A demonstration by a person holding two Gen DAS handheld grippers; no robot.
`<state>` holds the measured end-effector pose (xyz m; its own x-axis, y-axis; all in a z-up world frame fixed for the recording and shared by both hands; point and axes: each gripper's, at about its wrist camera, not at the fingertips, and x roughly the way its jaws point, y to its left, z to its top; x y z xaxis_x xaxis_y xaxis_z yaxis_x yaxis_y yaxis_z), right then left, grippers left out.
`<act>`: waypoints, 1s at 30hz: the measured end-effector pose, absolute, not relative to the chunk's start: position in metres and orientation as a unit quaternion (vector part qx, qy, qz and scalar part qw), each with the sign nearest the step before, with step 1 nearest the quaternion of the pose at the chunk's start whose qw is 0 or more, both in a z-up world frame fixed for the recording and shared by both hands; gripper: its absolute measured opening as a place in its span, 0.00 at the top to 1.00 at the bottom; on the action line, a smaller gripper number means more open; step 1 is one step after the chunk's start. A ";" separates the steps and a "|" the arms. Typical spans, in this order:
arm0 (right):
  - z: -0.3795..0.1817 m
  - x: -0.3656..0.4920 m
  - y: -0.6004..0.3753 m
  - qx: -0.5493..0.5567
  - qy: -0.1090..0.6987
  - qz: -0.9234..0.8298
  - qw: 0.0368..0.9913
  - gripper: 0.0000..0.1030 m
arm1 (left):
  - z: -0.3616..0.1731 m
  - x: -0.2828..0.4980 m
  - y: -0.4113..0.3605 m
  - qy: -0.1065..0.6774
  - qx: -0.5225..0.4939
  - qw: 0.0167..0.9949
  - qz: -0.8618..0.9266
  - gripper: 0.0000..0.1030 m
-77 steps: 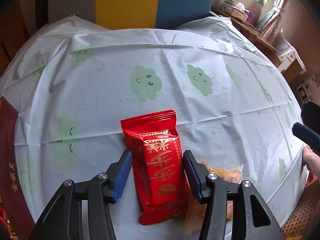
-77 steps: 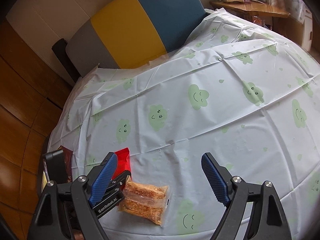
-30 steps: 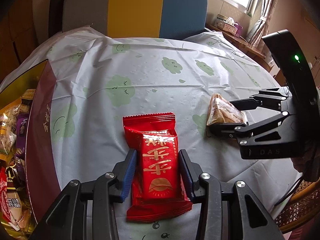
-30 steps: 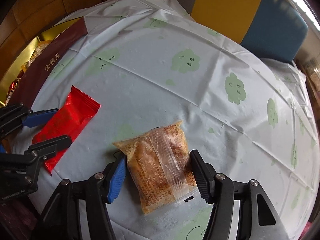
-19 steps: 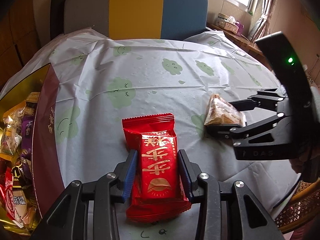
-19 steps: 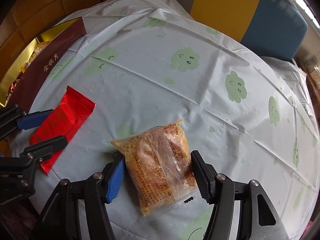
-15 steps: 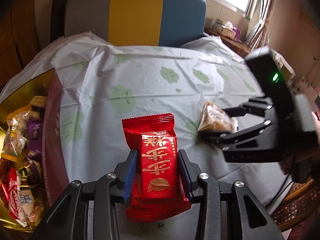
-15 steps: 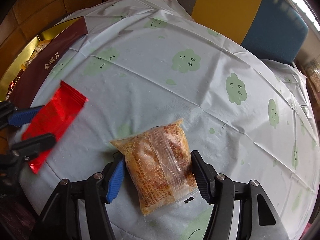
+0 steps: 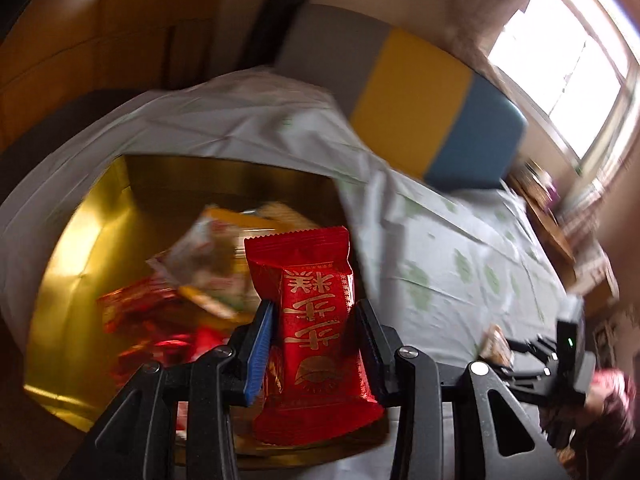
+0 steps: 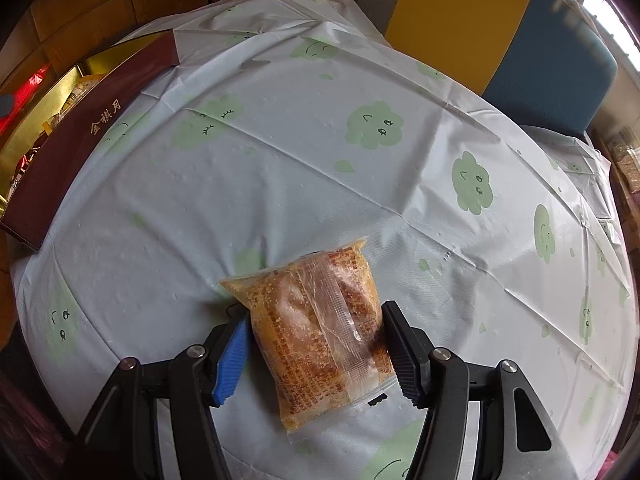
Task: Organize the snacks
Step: 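Carry the red packet into the gold tray and open the left gripper while the right holds the rice cake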
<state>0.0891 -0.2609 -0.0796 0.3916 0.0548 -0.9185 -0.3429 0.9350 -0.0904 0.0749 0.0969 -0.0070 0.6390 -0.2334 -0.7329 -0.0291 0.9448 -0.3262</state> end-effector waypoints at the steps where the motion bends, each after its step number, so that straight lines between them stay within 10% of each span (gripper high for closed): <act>1: -0.079 0.089 -0.261 -0.135 0.538 0.121 0.823 0.39 | -0.012 0.076 0.112 0.426 -0.175 0.887 -0.040 0.60; 9: -0.078 0.089 -0.260 -0.138 0.536 0.118 0.824 0.39 | -0.050 0.093 0.167 0.461 -0.276 0.844 0.001 0.60; 30: -0.077 0.089 -0.260 -0.144 0.535 0.115 0.824 0.39 | -0.055 0.111 0.140 0.463 -0.094 0.877 0.090 0.47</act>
